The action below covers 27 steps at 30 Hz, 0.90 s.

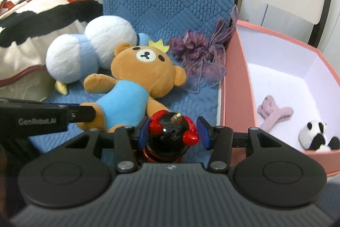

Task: Organize objects

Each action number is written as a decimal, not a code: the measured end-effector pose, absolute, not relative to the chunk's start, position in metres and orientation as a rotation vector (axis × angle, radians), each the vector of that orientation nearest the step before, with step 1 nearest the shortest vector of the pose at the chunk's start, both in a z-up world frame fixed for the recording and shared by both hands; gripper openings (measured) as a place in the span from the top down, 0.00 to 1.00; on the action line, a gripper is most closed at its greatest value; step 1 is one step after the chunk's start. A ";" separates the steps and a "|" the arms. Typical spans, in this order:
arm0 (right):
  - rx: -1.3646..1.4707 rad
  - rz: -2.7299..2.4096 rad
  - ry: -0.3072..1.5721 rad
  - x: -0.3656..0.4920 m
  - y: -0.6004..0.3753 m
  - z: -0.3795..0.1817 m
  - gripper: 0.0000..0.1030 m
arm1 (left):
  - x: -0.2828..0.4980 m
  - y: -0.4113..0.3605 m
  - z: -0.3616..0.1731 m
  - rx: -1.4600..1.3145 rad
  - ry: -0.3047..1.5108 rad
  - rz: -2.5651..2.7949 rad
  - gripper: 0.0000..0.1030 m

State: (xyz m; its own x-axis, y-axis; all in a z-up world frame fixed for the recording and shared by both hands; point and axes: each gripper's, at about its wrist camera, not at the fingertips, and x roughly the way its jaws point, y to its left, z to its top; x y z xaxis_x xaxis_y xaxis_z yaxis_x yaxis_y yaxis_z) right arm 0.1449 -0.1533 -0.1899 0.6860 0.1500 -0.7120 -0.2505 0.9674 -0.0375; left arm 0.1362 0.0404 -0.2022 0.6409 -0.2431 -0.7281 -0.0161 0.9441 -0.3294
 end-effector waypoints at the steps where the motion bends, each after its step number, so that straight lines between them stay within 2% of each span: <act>1: -0.134 0.227 0.789 0.144 -0.153 -0.192 0.50 | 0.137 0.041 -0.203 -0.324 0.873 -0.131 0.76; 4: -0.137 0.226 0.783 0.146 -0.152 -0.196 0.49 | 0.146 0.047 -0.206 -0.369 0.895 -0.141 0.58; 6: -0.130 0.221 0.778 0.148 -0.152 -0.197 0.50 | 0.152 0.051 -0.209 -0.404 0.906 -0.150 0.41; 7: -0.123 0.215 0.778 0.148 -0.153 -0.197 0.50 | 0.157 0.053 -0.211 -0.417 0.912 -0.156 0.39; 9: -0.097 0.204 0.787 0.150 -0.156 -0.199 0.42 | 0.166 0.054 -0.216 -0.431 0.935 -0.154 0.33; 13: -0.029 0.223 0.828 0.153 -0.157 -0.206 0.34 | 0.190 0.056 -0.227 -0.451 0.981 -0.137 0.32; 15: -0.004 0.221 0.854 0.154 -0.156 -0.210 0.34 | 0.199 0.056 -0.231 -0.463 0.993 -0.156 0.30; 27: 0.090 0.224 0.907 0.156 -0.163 -0.218 0.34 | 0.226 0.038 -0.241 -0.395 1.010 -0.212 0.30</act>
